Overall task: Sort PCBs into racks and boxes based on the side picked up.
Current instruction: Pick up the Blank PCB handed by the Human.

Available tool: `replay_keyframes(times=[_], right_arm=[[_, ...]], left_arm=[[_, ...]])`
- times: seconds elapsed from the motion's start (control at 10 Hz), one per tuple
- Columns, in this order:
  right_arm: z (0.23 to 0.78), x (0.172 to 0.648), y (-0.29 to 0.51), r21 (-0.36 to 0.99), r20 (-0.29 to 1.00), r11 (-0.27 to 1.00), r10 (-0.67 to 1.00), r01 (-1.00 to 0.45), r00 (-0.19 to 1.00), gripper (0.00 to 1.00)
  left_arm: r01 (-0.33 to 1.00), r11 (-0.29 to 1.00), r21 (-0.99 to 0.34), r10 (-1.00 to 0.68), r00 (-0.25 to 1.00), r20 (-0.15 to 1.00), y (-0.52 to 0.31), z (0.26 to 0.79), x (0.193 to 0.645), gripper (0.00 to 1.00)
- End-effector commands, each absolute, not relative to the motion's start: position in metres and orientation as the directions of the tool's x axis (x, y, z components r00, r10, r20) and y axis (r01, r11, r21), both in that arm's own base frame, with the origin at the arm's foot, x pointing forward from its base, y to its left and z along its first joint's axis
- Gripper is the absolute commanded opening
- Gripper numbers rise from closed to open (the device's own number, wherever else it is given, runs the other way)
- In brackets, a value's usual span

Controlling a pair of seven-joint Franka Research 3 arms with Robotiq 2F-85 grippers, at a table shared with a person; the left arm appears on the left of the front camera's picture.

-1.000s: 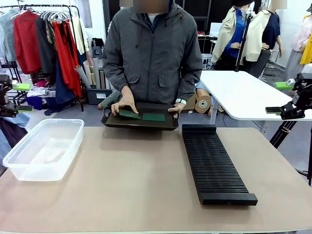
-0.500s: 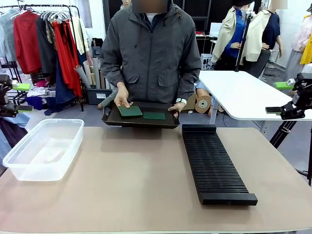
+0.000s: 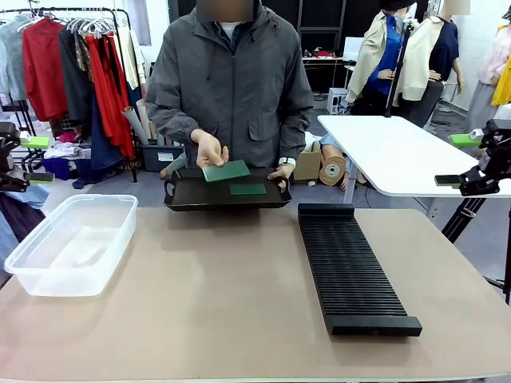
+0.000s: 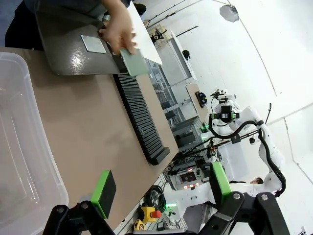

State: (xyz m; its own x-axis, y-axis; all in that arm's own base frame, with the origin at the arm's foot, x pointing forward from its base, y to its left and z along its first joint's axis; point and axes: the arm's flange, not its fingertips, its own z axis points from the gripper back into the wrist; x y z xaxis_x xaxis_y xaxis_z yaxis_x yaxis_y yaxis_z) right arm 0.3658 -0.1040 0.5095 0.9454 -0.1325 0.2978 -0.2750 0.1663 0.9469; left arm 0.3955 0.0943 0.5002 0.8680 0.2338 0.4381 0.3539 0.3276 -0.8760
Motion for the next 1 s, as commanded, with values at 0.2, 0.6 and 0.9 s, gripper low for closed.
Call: replay_keyframes(times=[0.2, 0.6, 0.9], right_arm=[[0.512, 0.365, -0.103, 0.948, 0.298, 0.160, -0.135, -0.276, 0.945, 1.00], [0.512, 0.365, -0.103, 0.948, 0.298, 0.160, -0.135, -0.276, 0.945, 1.00], [0.504, 0.379, -0.098, 0.951, 0.279, 0.178, -0.131, -0.254, 0.951, 1.00]], left_arm=[[0.352, 0.330, -0.876, 0.232, 0.869, 0.437, 0.095, 0.503, 0.395, 1.00], [0.352, 0.330, -0.876, 0.232, 0.869, 0.437, 0.095, 0.503, 0.395, 1.00], [0.352, 0.330, -0.876, 0.232, 0.869, 0.437, 0.095, 0.503, 0.395, 1.00]])
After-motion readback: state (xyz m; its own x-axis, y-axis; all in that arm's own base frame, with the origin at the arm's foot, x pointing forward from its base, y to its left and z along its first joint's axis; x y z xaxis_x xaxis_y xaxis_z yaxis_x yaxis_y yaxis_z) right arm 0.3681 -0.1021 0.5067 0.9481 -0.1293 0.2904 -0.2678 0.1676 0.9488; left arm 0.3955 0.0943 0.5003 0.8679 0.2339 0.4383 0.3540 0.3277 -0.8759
